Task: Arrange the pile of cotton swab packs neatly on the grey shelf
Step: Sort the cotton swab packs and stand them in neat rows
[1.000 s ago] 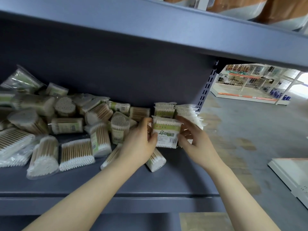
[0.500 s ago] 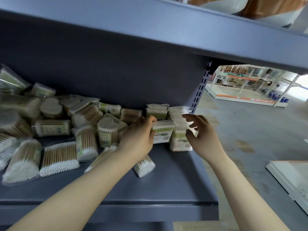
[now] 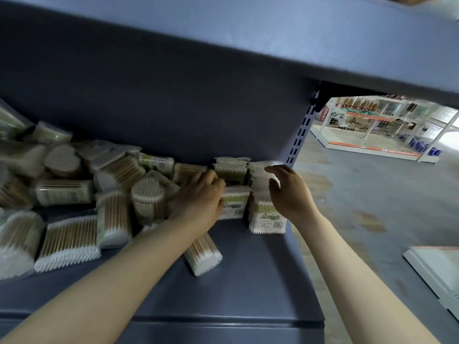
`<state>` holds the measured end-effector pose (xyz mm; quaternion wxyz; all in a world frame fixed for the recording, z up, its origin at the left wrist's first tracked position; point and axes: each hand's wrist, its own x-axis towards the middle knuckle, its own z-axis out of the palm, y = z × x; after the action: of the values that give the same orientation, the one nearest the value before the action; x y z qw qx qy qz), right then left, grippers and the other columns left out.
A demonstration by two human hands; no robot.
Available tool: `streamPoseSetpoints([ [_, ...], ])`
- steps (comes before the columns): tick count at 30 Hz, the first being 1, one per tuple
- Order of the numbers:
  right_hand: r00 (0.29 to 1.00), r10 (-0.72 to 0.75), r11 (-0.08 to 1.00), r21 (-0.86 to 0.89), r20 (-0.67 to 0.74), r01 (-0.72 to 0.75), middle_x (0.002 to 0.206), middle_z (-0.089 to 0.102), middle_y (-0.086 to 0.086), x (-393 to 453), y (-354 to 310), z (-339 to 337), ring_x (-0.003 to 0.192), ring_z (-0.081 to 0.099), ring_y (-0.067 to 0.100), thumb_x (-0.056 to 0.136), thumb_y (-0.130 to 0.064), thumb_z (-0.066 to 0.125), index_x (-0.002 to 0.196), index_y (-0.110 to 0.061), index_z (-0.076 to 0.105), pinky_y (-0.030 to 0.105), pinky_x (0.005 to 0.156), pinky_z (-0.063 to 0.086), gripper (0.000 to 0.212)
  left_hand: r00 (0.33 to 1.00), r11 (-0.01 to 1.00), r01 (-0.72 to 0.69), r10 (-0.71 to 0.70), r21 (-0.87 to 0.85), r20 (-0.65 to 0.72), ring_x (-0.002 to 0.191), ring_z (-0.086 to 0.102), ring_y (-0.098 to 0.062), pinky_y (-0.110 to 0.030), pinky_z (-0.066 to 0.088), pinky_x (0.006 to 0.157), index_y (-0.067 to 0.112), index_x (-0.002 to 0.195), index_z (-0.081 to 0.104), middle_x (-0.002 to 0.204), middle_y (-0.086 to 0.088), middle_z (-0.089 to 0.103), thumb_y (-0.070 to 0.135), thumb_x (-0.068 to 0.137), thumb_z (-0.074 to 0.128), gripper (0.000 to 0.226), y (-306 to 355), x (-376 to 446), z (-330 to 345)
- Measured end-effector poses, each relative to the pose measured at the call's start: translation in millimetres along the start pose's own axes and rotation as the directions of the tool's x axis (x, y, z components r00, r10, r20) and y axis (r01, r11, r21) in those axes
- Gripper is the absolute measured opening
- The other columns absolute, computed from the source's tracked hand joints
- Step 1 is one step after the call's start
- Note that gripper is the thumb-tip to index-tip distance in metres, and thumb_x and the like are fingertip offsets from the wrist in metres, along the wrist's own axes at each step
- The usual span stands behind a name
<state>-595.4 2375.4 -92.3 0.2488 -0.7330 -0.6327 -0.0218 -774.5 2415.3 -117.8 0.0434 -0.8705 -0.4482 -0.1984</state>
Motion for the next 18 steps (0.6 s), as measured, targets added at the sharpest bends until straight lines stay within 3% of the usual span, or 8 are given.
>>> streamPoseSetpoints([
  [6,0.989,-0.019,0.997,-0.074,0.149,0.030,0.140,0.043,0.009,9.6,-8.5,11.4,0.127,0.039,0.028,0.095,-0.012,0.034,0.133,-0.008,0.043,0.032,0.097,0.033,0.039,0.994,0.967,-0.107,0.102,0.230,0.034,0.120,0.032,-0.021,-0.031,0.026,0.097,0.020,0.131,0.036,0.127,-0.001,0.036,0.025,0.091,0.052,0.043,4.4,10.8,4.8],
  [14,0.988,-0.020,0.991,-0.130,0.153,0.041,0.152,0.026,0.004,9.4,-0.5,28.5,0.140,0.021,0.019,0.098,-0.022,0.033,0.142,-0.016,0.034,0.023,0.110,0.014,0.044,0.998,0.961,-0.063,0.060,0.268,0.021,0.120,0.040,-0.024,-0.031,0.032,0.098,0.012,0.133,0.042,0.133,-0.006,0.042,0.008,0.090,0.046,0.043,2.6,27.7,12.4],
  [16,0.988,-0.025,0.991,-0.129,0.150,0.045,0.152,0.025,0.004,9.8,1.2,30.1,0.140,0.020,0.018,0.098,-0.022,0.033,0.142,-0.016,0.034,0.022,0.110,0.012,0.044,0.999,0.958,-0.046,0.052,0.282,-0.014,0.110,0.050,-0.025,-0.031,0.040,0.091,0.010,0.123,0.053,0.124,-0.008,0.049,0.008,0.084,0.055,0.040,2.9,30.4,12.6],
  [18,0.989,-0.038,0.990,-0.131,0.146,0.057,0.152,0.025,0.004,10.3,2.1,31.2,0.140,0.020,0.017,0.098,-0.022,0.034,0.142,-0.016,0.034,0.022,0.111,0.012,0.044,0.993,0.951,-0.049,0.080,0.304,-0.090,0.079,0.061,-0.021,-0.028,0.049,0.067,0.012,0.091,0.069,0.096,-0.007,0.060,0.012,0.057,0.080,0.035,3.0,34.6,13.5],
])
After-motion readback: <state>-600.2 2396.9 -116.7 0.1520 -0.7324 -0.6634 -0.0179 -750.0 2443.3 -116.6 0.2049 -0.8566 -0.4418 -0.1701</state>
